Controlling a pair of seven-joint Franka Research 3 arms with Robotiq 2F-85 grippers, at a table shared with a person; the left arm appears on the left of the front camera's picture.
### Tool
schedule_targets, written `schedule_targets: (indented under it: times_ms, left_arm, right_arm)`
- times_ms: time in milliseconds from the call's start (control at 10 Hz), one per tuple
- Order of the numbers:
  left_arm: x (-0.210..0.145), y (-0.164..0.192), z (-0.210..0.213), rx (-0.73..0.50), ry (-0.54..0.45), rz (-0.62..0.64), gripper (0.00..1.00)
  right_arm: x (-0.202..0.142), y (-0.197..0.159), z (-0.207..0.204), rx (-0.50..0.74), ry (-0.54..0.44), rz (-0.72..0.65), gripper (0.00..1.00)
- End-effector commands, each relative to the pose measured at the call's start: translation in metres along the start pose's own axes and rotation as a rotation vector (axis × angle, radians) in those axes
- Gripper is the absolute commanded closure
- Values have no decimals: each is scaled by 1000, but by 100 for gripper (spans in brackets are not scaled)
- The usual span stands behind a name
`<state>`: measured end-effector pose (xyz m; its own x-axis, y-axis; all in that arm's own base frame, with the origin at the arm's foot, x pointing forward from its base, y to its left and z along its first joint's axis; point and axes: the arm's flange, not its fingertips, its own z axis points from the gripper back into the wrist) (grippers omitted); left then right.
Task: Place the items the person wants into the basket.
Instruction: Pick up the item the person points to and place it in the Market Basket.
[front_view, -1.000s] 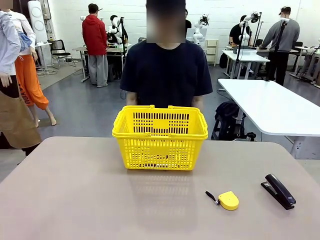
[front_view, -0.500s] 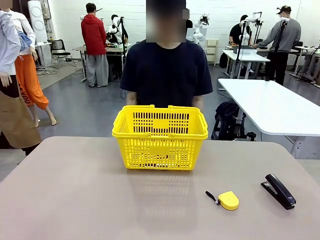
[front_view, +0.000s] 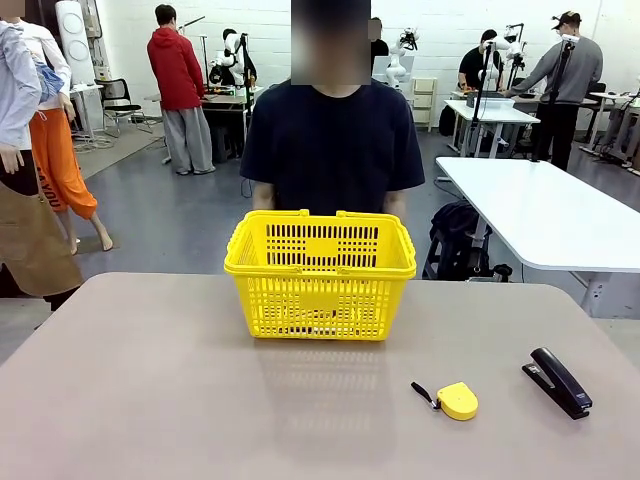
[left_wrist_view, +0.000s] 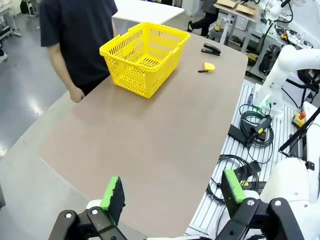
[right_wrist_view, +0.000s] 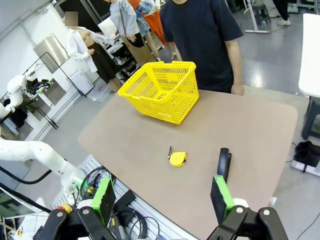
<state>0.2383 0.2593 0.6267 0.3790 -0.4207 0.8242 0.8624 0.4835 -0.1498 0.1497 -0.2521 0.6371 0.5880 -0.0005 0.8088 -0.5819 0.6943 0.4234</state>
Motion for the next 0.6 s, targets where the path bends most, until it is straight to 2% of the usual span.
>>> schedule_targets:
  times_ms: [0,500]
  left_arm:
    - [2,0,2,1,-6,-7,0]
    - [2,0,2,1,-6,-7,0]
  right_arm:
    - [2,1,-1,19,-23,15,0]
    - [2,1,-1,19,-23,15,0]
